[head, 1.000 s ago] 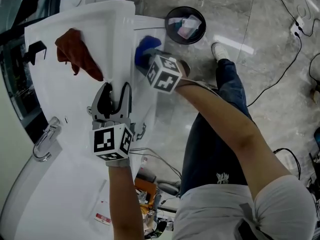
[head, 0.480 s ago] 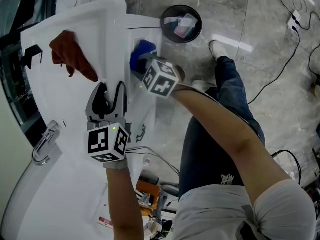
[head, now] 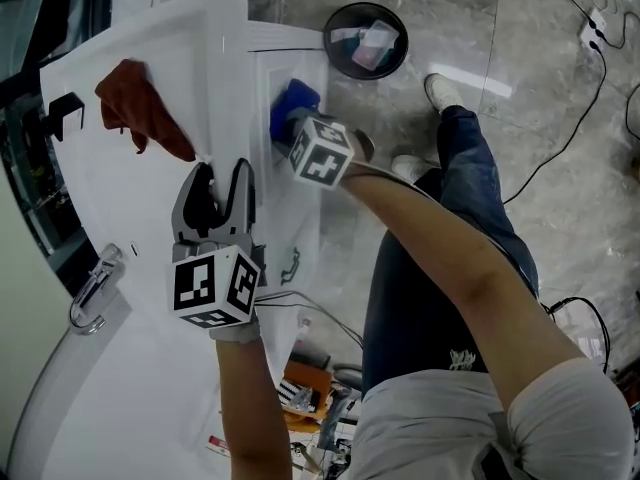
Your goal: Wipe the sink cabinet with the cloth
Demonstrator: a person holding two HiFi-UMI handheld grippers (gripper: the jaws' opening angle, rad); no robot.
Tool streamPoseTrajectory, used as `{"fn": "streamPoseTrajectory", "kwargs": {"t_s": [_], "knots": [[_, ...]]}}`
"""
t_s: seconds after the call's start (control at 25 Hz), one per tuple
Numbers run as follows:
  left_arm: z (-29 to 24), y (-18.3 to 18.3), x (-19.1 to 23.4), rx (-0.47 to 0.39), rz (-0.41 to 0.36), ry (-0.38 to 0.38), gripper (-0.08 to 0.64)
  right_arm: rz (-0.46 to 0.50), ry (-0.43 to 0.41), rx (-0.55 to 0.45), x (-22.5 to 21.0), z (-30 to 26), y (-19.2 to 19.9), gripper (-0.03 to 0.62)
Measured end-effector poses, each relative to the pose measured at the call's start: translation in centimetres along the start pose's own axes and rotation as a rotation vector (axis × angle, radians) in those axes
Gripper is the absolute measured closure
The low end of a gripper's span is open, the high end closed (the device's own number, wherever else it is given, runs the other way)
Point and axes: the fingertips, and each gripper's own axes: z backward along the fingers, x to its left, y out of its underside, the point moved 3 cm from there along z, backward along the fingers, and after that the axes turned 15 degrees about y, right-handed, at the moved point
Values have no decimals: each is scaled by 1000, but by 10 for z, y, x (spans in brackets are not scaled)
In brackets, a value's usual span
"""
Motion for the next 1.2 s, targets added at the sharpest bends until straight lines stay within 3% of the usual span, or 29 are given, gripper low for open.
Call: {"fn": "streamPoseTrajectory", "kwargs": {"t_s": [0.36,0.68,0.96,1.2], "knots": [[0,1,1,3,-4,-2,334,29,-14,21,-2,-11,4,520],[0,0,0,1,-6,-3,334,-29,80,-22,-25,-4,-9,520],[0,-1,1,1,-7,-4,334,-57,105,-41,-15,-7,-3,522],[0,0,1,6,-8,-7,334,22,74,-32,4,-5,1,522]]}}
